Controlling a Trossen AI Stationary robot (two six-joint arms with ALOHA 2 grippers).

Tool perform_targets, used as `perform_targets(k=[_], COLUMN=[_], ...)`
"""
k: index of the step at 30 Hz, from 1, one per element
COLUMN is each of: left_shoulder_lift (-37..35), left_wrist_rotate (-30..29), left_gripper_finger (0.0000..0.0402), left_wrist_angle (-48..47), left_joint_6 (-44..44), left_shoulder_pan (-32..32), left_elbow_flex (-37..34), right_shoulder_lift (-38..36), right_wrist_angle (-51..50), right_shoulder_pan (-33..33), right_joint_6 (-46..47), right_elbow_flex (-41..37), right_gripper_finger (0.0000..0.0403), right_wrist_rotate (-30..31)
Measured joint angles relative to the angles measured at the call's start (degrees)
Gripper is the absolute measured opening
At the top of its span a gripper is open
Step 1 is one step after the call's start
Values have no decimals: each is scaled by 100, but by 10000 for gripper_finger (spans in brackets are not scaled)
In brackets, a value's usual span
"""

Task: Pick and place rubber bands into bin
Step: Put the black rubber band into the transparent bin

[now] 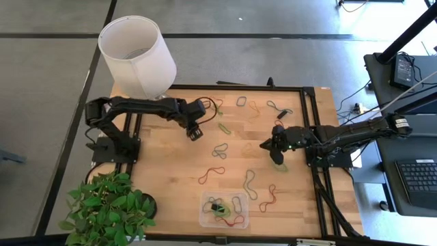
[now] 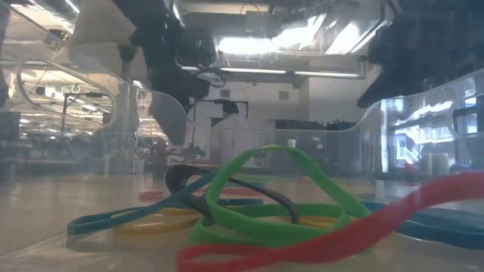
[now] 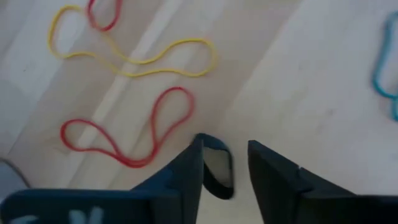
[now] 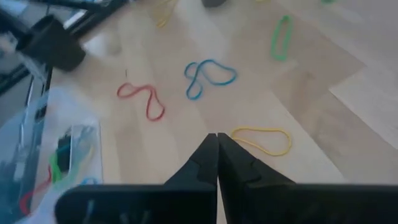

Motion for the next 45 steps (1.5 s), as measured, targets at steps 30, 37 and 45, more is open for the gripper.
perform_targets(k=[30,37,45], left_shoulder_lift=[822,872,1438], left_wrist_rotate=[192,-523,-1123], left_gripper_finger=[4,4,3], left_wrist_angle=[-1169,-1408,-1267], left_joint_6=[-630,-441,-287], left_shoulder_pan=[-1091,-2325,-3498], left_elbow_flex=[1379,2721,4021], right_shoulder_lift=[0,2,2], right_wrist_angle=[23,-169,-495], right_shoulder_pan=[-94,-89,-89], right_joint_6=[-139,-451,-462], right_elbow_flex=[0,0,0], right_gripper_finger=[4,4,4], right_wrist_rotate=[33,-513,-518])
